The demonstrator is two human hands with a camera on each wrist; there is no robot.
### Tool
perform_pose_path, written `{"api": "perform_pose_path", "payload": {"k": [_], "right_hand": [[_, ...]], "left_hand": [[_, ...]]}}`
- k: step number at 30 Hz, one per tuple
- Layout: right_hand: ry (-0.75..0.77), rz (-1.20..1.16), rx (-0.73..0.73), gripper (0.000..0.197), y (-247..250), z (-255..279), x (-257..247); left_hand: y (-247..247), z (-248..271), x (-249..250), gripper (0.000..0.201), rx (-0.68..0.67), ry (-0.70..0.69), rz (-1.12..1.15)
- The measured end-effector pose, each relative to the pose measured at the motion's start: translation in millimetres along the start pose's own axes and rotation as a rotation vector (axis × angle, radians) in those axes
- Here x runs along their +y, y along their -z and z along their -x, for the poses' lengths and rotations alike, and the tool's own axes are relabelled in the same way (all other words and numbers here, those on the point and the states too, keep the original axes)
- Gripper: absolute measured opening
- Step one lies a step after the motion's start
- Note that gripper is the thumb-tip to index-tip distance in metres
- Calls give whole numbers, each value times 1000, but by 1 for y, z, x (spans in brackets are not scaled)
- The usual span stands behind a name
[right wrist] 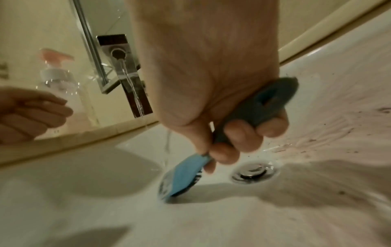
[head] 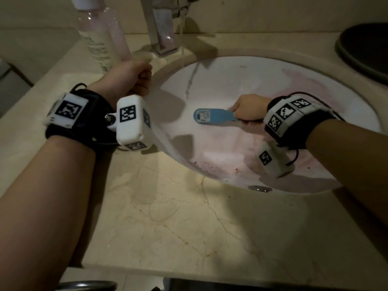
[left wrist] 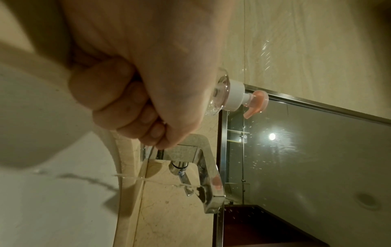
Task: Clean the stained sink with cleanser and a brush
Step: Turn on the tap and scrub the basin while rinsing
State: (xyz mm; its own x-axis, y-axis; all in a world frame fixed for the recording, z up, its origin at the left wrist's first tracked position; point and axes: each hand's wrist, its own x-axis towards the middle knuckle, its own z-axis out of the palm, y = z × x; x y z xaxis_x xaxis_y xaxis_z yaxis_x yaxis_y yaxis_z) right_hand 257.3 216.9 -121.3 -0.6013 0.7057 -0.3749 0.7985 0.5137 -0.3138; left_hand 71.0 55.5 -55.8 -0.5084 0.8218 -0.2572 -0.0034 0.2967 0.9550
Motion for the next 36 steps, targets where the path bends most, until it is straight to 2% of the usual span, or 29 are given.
{"api": "perform_pose_path", "payload": {"k": [3,10,13,18,21,23,25,27,29,32,36], "right_hand": [[64,-40,93,31,17,-5,-13],[275,341,399,28,35,-17,-39],[368,462,451,29,37,-16,-50],[416,592,607,32,42,-14,-59],[405,554,638,29,47,-11,-59],[411,430,529,27,49,-10,-55],[420,242,239,27,42,-8,-47],[433,225,14,24,32,-6,-41],[420,234,-73,26,18,-5,-36],[381,119,-129,33,1,-7,-28],[370,69,-336,19,-10,-12,-16]], "left_hand": [[0,2,0,40,12,-11,-15],[2,-2,-2,40,18,35,-37],[4,-1,-2,41,15,32,-27],[6,-3,-3,40,-1,28,-37],[5,-2,-5,40,14,26,-36],[3,0,-3,40,18,13,-27],[0,3,-1,40,16,7,-10],[-1,5,0,40,20,12,-2],[-1,5,-1,40,30,18,-4],[-3,8,0,41,29,26,4],[-4,8,0,41,22,26,29]]}}
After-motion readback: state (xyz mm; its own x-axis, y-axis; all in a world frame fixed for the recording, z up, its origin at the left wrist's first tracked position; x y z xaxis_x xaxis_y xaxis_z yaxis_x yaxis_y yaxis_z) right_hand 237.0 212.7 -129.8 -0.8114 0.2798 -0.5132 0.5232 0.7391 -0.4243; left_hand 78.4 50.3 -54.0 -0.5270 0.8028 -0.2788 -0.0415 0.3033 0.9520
